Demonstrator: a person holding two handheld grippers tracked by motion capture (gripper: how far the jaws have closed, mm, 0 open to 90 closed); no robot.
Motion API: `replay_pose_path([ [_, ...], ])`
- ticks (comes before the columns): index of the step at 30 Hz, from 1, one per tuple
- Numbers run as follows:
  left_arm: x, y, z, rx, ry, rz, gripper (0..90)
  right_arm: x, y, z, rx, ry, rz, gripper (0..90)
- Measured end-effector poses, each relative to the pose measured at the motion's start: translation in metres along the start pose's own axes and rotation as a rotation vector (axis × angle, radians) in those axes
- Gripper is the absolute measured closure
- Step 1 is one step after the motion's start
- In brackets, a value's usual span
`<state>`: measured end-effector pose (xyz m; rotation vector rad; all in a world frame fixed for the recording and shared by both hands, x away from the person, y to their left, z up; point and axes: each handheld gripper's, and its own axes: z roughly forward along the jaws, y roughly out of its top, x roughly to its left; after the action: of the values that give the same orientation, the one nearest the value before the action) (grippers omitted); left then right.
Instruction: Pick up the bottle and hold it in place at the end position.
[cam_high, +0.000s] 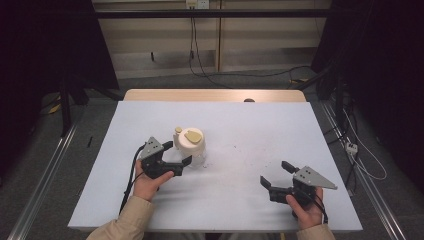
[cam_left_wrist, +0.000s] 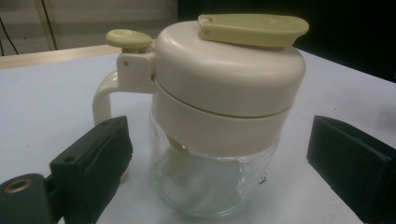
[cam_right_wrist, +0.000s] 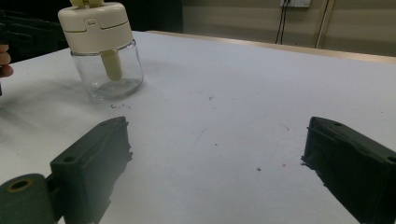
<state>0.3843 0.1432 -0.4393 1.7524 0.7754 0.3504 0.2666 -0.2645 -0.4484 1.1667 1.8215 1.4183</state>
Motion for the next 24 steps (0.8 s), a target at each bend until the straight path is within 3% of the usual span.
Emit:
replay_pose_path([
  [24,0.0,0.001,0.025,0.038,0.001,-0.013,6.3,0.0,0.0,0.0,-0.001,0.003,0.002,6.4],
])
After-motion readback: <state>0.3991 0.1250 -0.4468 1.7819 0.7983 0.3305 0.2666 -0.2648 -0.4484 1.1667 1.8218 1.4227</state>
